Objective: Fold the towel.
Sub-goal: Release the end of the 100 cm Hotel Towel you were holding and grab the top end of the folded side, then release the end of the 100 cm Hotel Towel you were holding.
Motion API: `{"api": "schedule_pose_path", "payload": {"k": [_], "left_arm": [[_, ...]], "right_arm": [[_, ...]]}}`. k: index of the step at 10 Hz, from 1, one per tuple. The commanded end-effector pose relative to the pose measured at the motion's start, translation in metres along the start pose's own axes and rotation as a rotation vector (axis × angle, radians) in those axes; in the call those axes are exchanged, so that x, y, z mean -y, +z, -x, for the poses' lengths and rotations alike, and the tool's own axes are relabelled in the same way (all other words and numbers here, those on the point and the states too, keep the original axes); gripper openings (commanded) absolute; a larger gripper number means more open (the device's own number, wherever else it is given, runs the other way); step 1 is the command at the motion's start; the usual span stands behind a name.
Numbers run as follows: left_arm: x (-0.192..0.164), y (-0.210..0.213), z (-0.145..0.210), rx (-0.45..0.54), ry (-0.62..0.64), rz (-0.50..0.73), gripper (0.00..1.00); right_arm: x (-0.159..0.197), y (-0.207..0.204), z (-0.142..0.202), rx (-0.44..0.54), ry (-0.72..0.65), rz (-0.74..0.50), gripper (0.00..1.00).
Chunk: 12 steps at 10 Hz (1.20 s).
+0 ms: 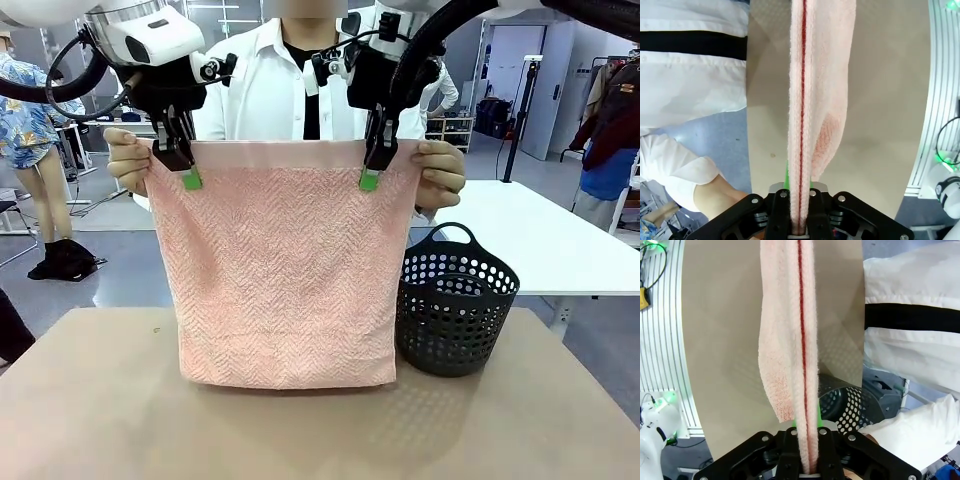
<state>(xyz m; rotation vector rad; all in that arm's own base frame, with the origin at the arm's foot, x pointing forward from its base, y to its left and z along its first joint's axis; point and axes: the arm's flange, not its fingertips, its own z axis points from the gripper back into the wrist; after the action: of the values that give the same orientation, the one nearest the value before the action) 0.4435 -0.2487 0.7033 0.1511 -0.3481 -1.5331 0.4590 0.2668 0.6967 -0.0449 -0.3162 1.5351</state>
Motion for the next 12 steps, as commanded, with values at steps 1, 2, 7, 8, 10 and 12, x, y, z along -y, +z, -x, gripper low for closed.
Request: {"api": "schedule_pose_path", "payload": {"k": [1,2,7,8,10,12], "left_arm": [[-0.0004,0.0012,-0.0002,0.001,-0.002,-0.003,0.00],[-0.0004,0.0012,-0.0002,0.001,-0.002,-0.003,0.00],[-0.0004,0.0012,-0.0002,0.001,-0.002,-0.003,0.00],[-0.0004,0.0012,-0.0002,0.001,-0.002,-0.003,0.00],[-0.0004,0.0012,-0.0002,0.001,-0.002,-0.003,0.00],[-0.0004,0.0012,-0.0002,0.001,-0.002,-0.003,0.00]], "right_arm": [[0.0002,0.0008,0.0002,0.000,0.012,0.002,0.00],[0.0002,0.0008,0.0002,0.000,0.012,0.002,0.00],[0.0002,0.0008,0.0002,0.000,0.012,0.002,0.00],[0.0002,0.0008,0.0002,0.000,0.012,0.002,0.00],[0.0002,0.0008,0.0002,0.000,0.012,0.002,0.00],[0.0002,0.0008,0.0002,0.000,0.012,0.002,0.00]]}}
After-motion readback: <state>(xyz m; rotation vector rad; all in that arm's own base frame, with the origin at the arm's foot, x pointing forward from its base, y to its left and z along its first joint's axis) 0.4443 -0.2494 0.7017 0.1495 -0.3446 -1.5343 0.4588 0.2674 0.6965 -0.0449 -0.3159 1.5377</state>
